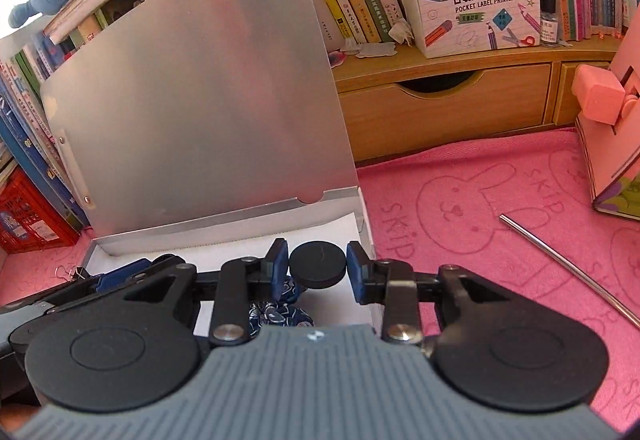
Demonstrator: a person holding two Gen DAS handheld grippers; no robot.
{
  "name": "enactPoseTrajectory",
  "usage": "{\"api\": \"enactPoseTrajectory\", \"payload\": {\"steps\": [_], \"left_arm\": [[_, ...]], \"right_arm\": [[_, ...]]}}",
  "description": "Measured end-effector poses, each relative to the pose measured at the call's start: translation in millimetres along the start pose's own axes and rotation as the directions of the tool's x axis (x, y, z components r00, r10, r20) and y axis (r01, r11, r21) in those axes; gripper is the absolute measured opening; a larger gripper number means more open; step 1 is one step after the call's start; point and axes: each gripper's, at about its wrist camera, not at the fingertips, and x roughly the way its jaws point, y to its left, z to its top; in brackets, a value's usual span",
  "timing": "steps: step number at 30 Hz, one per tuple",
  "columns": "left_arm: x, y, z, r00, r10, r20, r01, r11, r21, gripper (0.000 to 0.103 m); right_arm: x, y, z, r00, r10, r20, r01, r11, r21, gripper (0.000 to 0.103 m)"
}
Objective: Organize objects
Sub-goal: 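Open the left tool to drop the cap while the right tool releases the disc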
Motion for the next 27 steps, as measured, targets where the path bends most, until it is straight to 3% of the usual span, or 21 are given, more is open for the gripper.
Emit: {"api": "enactPoseTrajectory", "payload": {"steps": [10, 11, 12, 13, 15, 17, 21, 27], "left_arm": [[21.8, -1.4, 5.3, 0.998, 0.010, -0.063, -0.010, 1.000, -0.002, 0.038], [22.1, -1.5, 5.6, 0.998, 0.006, -0.065, -0.007, 1.000, -0.006, 0.038], [21.8, -1.3, 5.8, 0.998, -0.003, -0.064, 0.002, 1.000, -0.010, 0.040], [20.8, -1.2, 5.9, 0.998, -0.015, -0.060, 0.014, 1.000, -0.014, 0.040], [15.3, -0.9, 6.3, 0.999, -0.031, -0.043, 0.030, 0.999, -0.023, 0.062], [7.0, -0.5, 6.9, 0.999, -0.042, -0.021, 0.042, 0.999, -0.028, 0.070], [-18.1, -1.0, 8.4, 0.997, -0.074, 0.021, 0.074, 0.997, -0.016, 0.075], [-60.3, -6.4, 1.3, 0.993, -0.098, 0.062, 0.098, 0.995, 0.005, 0.079]], "right_arm": [[25.4, 2.4, 1.6, 0.999, -0.044, 0.007, 0.044, 0.998, -0.047, 0.040], [25.3, 4.1, 1.0, 0.999, -0.046, 0.010, 0.046, 0.998, -0.051, 0.043], [25.0, 5.1, 0.6, 0.999, -0.049, 0.013, 0.050, 0.997, -0.054, 0.055], [24.2, 5.7, 0.3, 0.999, -0.050, 0.018, 0.051, 0.997, -0.055, 0.059], [20.1, 5.1, -0.2, 0.999, -0.043, 0.026, 0.044, 0.998, -0.047, 0.062], [12.4, 3.7, -0.5, 0.999, -0.022, 0.033, 0.023, 0.999, -0.038, 0.065], [-14.7, -0.8, -2.0, 0.996, 0.037, 0.087, -0.033, 0.998, -0.044, 0.076], [-61.2, -3.1, -9.6, 0.987, 0.068, 0.145, -0.059, 0.996, -0.063, 0.082]]}}
